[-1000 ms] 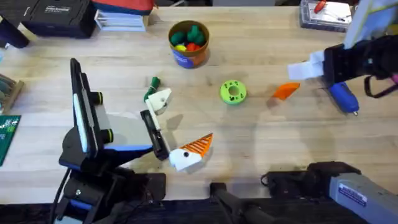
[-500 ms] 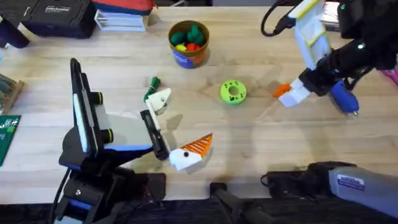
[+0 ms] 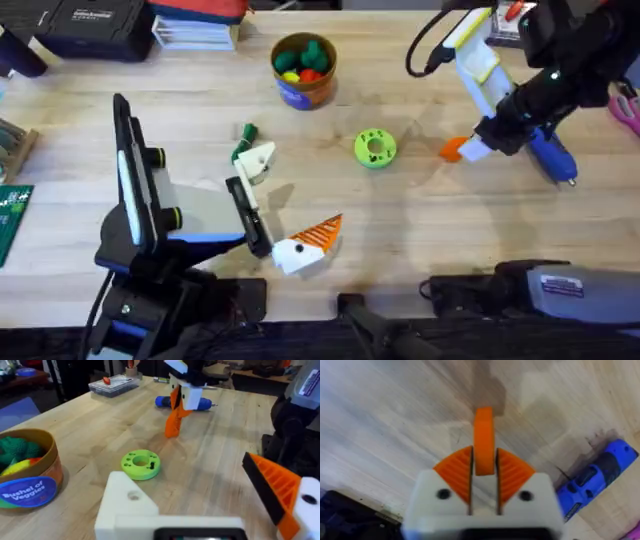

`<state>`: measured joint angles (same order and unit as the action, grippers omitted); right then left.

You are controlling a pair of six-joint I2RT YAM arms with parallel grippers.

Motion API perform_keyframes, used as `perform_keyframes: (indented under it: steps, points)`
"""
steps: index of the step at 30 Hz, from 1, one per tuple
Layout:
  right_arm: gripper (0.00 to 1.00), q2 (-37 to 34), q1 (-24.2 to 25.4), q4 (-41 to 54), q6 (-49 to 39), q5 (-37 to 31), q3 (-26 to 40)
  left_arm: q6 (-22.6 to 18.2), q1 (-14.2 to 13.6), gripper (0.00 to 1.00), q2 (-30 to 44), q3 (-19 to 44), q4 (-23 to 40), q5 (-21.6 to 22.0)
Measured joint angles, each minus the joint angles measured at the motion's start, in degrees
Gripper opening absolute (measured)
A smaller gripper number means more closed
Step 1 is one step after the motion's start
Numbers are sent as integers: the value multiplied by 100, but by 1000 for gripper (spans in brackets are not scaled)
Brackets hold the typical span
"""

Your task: Pick up the gripper from the table and insert it into the empty holder that is missing its gripper. Then pick up a screw, insert it into the mounting hole, and use the screwdriver to tighten it. Finally, clean up the table by picking up the vegetable and placing it into the bucket.

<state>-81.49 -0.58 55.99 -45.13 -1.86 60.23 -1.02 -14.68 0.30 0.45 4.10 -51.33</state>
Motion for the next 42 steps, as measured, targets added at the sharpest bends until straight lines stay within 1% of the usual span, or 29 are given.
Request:
perform_keyframes:
  steps: [1, 2, 3, 8, 11, 16, 20, 22, 25, 27, 30, 33, 36, 39, 42]
  points:
    - [126, 0, 0, -32, -12, -5, 0, 0, 0, 985, 0, 0, 0, 0]
    - [40, 0, 0, -49, 10, -3, 0, 0, 0, 986, 2, 0, 0, 0]
    - [16, 0, 0, -52, -13, -4, 0, 0, 0, 986, 1, 0, 0, 0]
    - [13, 41, 0, -49, -12, -3, 0, 0, 0, 986, 0, 0, 0, -2]
    - [13, 329, 0, -49, 64, -1, 0, 0, 0, 986, 0, 0, 0, -7]
    - [13, 1477, 0, -14, 449, 180, 0, 0, 0, 986, 0, 0, 0, -10]
    - [13, 2481, 34, 465, 755, 506, 11, 0, 0, 986, 0, 0, 0, -9]
    - [13, 2845, 140, 732, 854, 809, 11, 0, 0, 986, 1, 0, 0, -10]
    - [13, 3208, 378, 724, 1139, 1422, -42, 0, 0, 986, 0, 0, 0, -9]
    - [13, 3370, 502, 607, 1348, 1833, -200, 0, 0, 986, 0, 0, 0, -9]
    - [13, 3462, 603, 301, 1726, 2561, -637, 0, 0, 986, 0, 0, 0, -9]
    - [13, 3394, 608, -254, 2244, 3503, -1151, 0, 0, 987, 2, 0, 0, -9]
    - [13, 3227, 607, -897, 3037, 4434, -1555, 0, 0, 986, 0, 0, 0, -11]
    - [13, 2993, 606, -1196, 4108, 4993, -1778, 0, 0, 986, 1, 0, 0, -9]
    - [13, 2599, 575, -1258, 5217, 5302, -1889, 0, 0, 986, 1, 0, 0, -11]
